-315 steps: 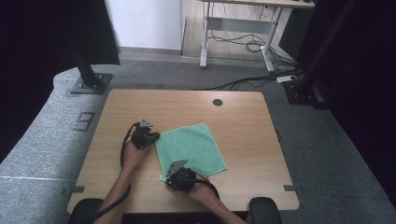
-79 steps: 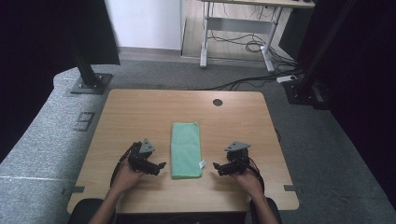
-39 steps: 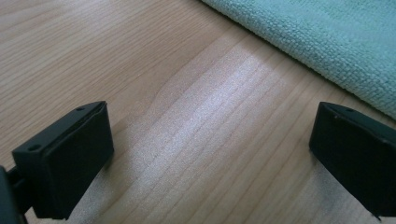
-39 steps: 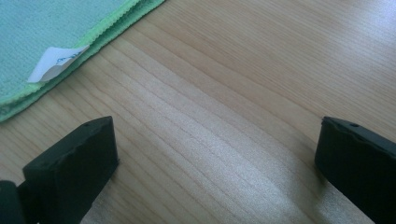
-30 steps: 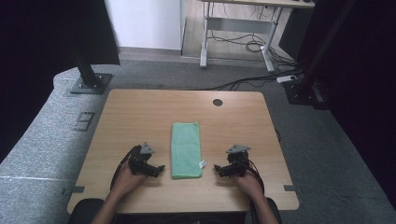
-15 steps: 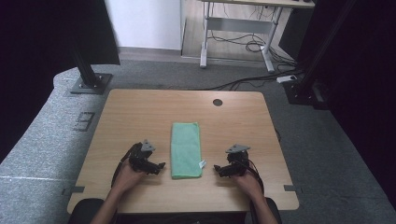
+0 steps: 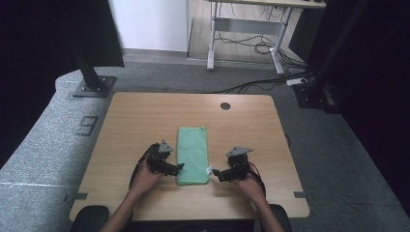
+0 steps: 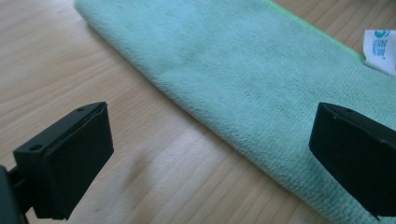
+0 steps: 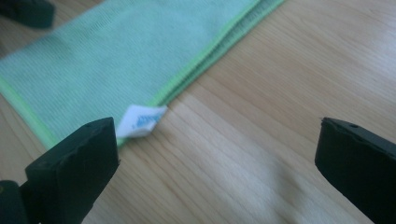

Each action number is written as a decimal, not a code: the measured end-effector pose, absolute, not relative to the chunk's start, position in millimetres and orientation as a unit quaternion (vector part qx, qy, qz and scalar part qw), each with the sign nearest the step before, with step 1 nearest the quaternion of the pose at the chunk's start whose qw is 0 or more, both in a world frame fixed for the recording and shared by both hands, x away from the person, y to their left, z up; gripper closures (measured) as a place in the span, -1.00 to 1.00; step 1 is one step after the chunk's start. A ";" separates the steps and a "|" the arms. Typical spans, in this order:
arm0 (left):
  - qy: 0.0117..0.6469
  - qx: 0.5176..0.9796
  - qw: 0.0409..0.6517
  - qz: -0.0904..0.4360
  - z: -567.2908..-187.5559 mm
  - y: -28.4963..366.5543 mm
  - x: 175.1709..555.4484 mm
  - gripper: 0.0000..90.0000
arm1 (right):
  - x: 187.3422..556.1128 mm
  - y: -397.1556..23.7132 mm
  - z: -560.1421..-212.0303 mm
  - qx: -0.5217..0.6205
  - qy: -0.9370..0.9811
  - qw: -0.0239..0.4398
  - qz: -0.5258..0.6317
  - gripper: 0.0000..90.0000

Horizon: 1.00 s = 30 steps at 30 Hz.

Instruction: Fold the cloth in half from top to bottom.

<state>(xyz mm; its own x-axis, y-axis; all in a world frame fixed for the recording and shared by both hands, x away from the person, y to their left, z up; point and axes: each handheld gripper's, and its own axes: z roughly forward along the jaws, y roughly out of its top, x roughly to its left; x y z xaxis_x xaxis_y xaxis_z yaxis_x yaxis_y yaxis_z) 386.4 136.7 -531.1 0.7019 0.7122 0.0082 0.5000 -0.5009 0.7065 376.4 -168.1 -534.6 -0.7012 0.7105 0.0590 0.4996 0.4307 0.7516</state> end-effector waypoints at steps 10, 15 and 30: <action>0.354 0.866 0.320 0.151 -546.2 132.3 381.3 -0.97 | 391.0 -135.1 -525.5 0.339 0.847 0.137 0.386 -1.00; 0.359 0.862 0.328 0.144 -547.7 135.9 377.8 -0.97 | 404.6 -115.9 -533.9 0.340 0.857 0.146 0.358 -1.00; 0.354 0.866 0.332 0.123 -547.6 143.6 350.1 -0.94 | 383.0 -112.1 -548.3 0.327 0.874 0.137 0.332 -1.00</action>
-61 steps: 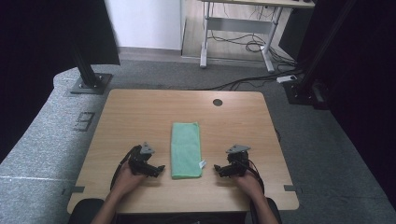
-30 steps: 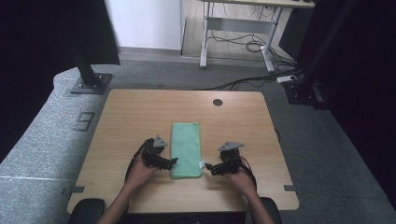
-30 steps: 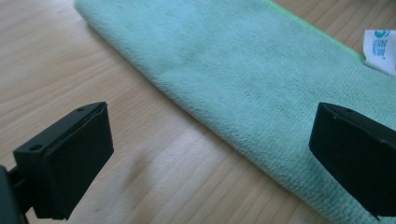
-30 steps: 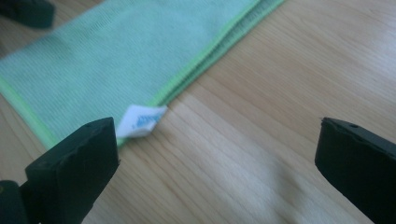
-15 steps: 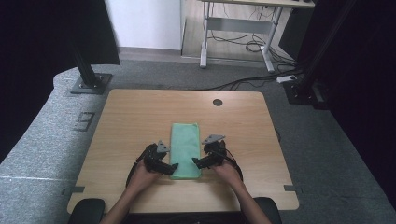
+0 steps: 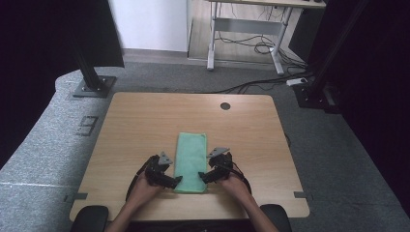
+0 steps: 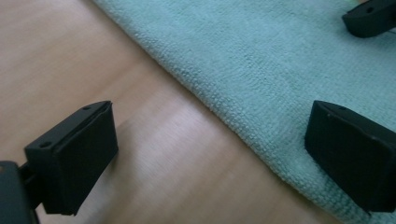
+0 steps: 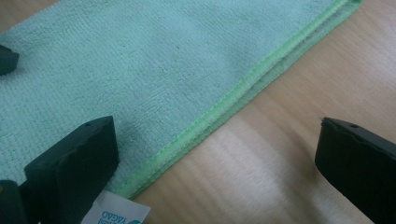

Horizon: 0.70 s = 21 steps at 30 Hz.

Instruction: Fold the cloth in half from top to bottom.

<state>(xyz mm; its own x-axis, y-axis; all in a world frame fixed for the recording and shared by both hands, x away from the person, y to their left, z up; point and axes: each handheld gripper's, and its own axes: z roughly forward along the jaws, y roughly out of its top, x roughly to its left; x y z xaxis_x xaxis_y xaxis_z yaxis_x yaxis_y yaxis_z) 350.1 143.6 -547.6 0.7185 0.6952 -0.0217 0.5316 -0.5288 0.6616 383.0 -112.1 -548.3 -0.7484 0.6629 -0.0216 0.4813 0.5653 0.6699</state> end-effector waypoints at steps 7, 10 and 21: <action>0.344 0.866 0.335 0.141 -532.8 143.2 355.9 -0.99 | 369.1 -114.7 -548.8 0.323 0.875 0.139 0.333 -1.00; 0.360 0.854 0.346 0.149 -528.3 145.8 371.4 -0.98 | 364.7 -117.1 -549.6 0.326 0.874 0.131 0.336 -1.00; 0.378 0.856 0.323 0.139 -547.3 141.9 383.7 -0.97 | 360.5 -121.6 -549.5 0.322 0.877 0.118 0.337 -0.95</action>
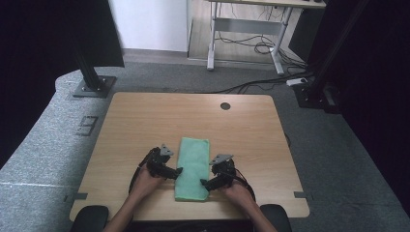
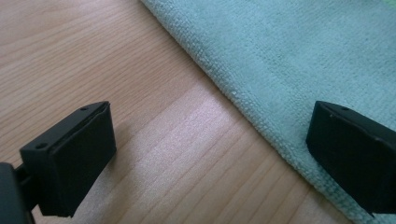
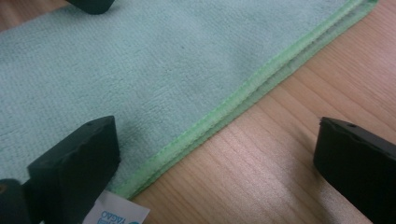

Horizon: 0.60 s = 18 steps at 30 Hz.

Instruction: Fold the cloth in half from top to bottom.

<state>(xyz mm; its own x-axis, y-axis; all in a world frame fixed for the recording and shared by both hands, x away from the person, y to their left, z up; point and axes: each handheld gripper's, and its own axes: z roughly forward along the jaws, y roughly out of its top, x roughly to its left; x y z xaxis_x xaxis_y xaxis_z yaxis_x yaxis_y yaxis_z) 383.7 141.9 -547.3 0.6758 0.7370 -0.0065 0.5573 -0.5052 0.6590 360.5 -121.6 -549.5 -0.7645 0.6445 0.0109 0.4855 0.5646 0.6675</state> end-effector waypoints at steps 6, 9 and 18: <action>0.383 0.852 0.329 0.138 -549.3 143.1 383.4 -0.99 | 375.7 -124.1 -534.7 0.327 0.872 0.102 0.350 -0.93; 0.383 0.852 0.328 0.137 -549.2 143.3 383.4 -0.99 | 392.8 -127.1 -526.3 0.343 0.862 0.112 0.355 -0.78; 0.384 0.852 0.328 0.138 -549.2 143.3 383.3 -0.99 | 436.2 -123.3 -515.1 0.355 0.855 0.120 0.358 -0.24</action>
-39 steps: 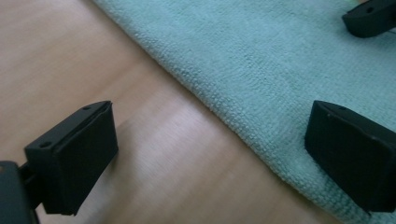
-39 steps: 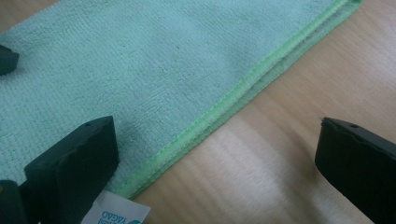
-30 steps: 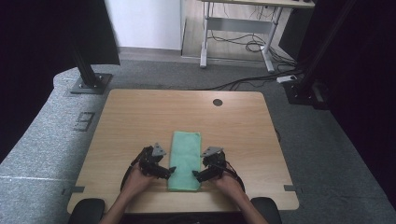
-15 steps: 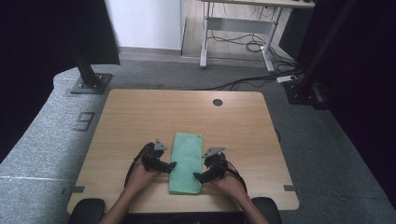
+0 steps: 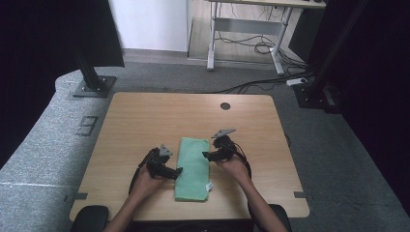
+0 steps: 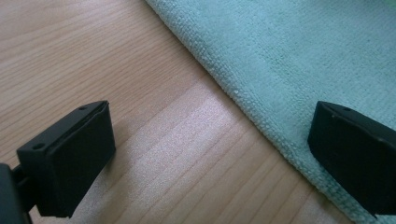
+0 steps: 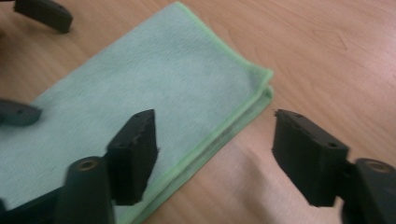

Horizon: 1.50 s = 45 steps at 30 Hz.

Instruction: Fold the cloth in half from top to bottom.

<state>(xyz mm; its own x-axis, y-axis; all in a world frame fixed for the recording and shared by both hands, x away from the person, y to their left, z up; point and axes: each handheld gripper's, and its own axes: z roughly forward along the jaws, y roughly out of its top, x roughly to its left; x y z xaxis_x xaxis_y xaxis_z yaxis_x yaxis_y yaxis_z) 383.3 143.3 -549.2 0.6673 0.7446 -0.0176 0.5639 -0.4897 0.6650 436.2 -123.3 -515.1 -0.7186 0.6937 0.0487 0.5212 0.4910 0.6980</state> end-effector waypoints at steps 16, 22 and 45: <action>0.385 0.852 0.328 0.138 -549.1 143.1 383.3 -0.99 | 487.4 -107.8 -521.3 0.364 0.862 0.134 0.327 0.16; 0.385 0.851 0.328 0.138 -549.2 143.0 383.3 -0.99 | 497.2 -108.5 -533.7 0.370 0.865 0.124 0.316 0.07; 0.388 0.851 0.326 0.140 -549.1 142.4 382.9 -0.99 | 488.0 -103.8 -522.5 0.338 0.879 0.117 0.317 0.87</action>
